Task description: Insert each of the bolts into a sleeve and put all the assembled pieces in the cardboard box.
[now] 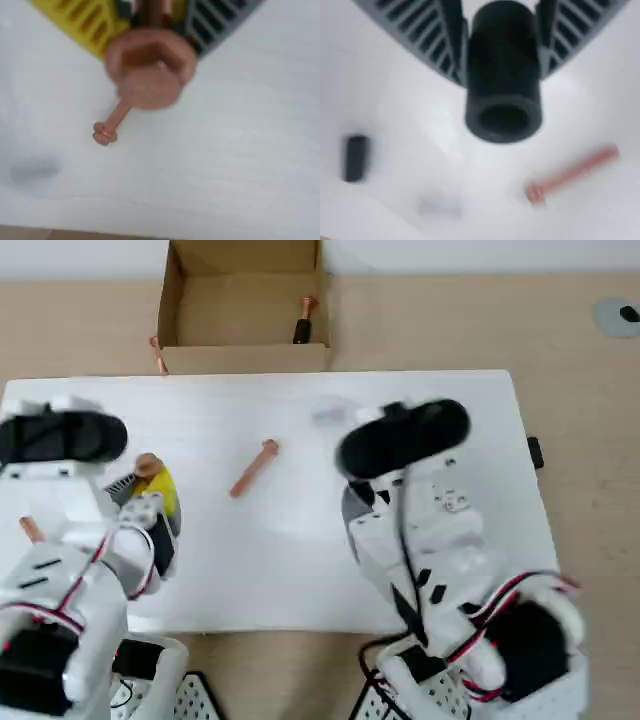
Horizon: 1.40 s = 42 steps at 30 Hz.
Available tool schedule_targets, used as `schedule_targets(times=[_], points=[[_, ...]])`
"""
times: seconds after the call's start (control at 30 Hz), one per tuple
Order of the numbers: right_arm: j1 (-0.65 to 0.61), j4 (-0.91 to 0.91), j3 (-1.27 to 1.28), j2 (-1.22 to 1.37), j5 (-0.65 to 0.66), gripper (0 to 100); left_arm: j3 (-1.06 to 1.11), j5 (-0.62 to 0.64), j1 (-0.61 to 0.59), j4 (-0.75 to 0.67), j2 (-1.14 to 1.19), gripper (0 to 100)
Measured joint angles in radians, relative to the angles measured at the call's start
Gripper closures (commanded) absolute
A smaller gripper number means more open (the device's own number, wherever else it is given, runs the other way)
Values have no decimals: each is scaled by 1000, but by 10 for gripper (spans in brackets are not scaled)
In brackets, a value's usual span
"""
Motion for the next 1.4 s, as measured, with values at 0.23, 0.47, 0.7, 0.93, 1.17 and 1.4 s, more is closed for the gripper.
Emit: schedule_targets(times=[0.23,0.47,0.7,0.93,1.17,1.4], points=[[-129,-526,617,-285,-18,988,215,0,0,-150,-212,993],[-163,-1039,1077,-457,104,988,377,-5,0,-281,-290,993],[-252,-1149,1162,-489,198,988,468,-2,28,-430,-285,994],[-256,-1120,1162,-491,201,988,377,34,252,-477,-287,994],[-256,-1119,1162,-491,158,988,238,35,373,-477,-298,994],[-256,-1119,1162,-491,124,988,229,26,376,-499,-299,993]])
